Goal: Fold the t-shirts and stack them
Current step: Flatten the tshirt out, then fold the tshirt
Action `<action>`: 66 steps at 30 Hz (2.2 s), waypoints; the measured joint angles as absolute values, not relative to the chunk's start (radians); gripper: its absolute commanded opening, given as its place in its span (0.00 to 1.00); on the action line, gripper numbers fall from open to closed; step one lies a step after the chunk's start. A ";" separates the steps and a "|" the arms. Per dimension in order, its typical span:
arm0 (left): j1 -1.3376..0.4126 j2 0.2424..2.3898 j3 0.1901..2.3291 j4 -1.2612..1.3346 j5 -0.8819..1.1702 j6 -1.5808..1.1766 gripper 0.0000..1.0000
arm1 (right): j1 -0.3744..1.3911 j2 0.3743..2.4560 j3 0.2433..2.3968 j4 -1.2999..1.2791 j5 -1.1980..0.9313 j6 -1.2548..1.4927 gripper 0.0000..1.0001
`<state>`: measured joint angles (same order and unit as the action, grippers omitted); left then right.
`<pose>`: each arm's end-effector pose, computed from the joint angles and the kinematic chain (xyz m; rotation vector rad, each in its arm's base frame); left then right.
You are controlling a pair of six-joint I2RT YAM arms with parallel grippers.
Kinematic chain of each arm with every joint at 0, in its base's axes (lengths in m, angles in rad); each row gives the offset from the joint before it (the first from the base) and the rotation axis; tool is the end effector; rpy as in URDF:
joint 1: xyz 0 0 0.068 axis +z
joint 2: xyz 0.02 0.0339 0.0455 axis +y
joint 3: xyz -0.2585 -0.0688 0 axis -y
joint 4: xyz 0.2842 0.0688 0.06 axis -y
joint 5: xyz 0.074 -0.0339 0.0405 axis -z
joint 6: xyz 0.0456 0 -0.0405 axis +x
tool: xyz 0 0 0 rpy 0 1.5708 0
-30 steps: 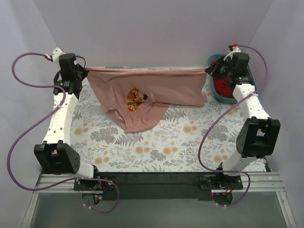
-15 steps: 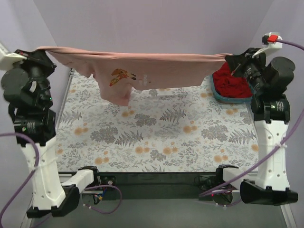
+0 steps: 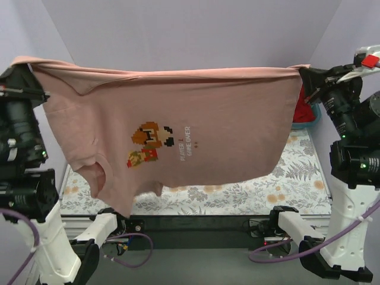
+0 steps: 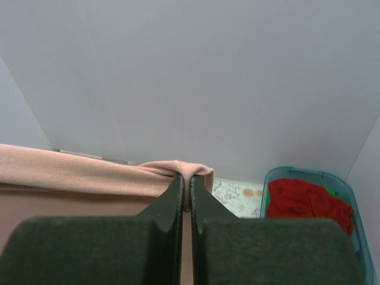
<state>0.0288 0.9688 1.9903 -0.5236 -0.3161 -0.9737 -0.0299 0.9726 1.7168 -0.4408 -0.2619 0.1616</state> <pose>0.0735 0.0163 0.6563 -0.7769 0.8123 -0.6768 0.1558 0.0072 0.5990 -0.1046 1.2788 0.2791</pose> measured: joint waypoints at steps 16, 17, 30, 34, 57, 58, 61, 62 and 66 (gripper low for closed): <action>0.024 1.694 1.414 -0.368 -0.152 -1.035 0.00 | -0.039 1.553 1.251 -0.186 -0.291 0.175 0.01; 0.024 1.745 1.417 -0.356 -0.152 -1.037 0.00 | -0.039 1.607 1.247 -0.159 -0.291 0.178 0.01; 0.030 2.197 1.752 -0.302 -0.153 -1.063 0.00 | -0.037 2.156 1.573 0.040 -0.330 0.149 0.01; 0.031 2.187 1.747 -0.302 -0.130 -1.099 0.00 | -0.037 2.170 1.619 0.048 -0.333 0.131 0.01; 0.037 1.658 1.242 -0.459 0.049 -1.464 0.00 | -0.037 2.166 1.624 0.046 -0.286 0.031 0.01; 0.038 1.648 1.227 -0.464 0.055 -1.475 0.00 | -0.037 2.165 1.620 0.044 -0.283 0.028 0.01; 0.038 1.612 1.193 -0.471 0.076 -1.511 0.00 | -0.037 2.156 1.604 0.036 -0.276 0.024 0.01; 0.038 1.599 1.184 -0.471 0.085 -1.520 0.00 | -0.037 2.151 1.597 0.030 -0.272 0.023 0.01; 0.038 1.539 1.156 -0.471 0.115 -1.551 0.00 | -0.038 2.125 1.577 0.019 -0.260 0.022 0.01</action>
<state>0.0376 1.5391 1.1557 -0.4709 0.1146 -1.5505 -0.0376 2.1250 1.5772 0.0193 -0.2604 0.0219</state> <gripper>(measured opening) 0.017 0.042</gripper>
